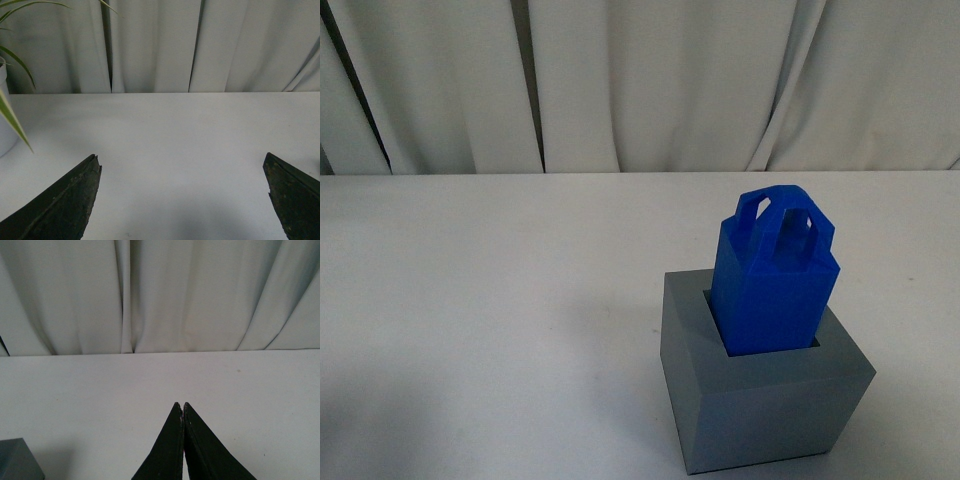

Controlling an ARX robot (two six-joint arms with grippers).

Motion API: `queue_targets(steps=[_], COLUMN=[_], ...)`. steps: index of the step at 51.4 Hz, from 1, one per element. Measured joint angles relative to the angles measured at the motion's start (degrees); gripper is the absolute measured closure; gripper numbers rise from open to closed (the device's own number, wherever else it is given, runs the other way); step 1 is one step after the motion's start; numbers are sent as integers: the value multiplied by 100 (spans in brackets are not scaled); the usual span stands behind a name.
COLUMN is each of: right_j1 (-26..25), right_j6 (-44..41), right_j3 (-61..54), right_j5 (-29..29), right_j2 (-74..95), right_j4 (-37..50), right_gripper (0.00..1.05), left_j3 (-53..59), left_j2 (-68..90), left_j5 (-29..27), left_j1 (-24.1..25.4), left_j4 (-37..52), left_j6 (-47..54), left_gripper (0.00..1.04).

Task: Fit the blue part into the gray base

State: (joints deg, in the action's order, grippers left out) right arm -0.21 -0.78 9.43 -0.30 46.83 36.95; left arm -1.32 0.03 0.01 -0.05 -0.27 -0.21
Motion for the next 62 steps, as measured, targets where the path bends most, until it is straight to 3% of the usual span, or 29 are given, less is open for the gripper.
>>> queue_targets(steps=[40, 62], right_j1=[4, 4], right_j6=[4, 7], right_j3=[-916, -916], right_j5=[22, 20], right_j2=[-1880, -2861], right_j4=[-911, -1862], right_gripper=[102, 102], left_j3=[0, 0], left_j2=[0, 0], left_j5=[0, 0], left_j1=[0, 0], left_j4=[0, 0], left_j6=[0, 0], left_gripper=[6, 6])
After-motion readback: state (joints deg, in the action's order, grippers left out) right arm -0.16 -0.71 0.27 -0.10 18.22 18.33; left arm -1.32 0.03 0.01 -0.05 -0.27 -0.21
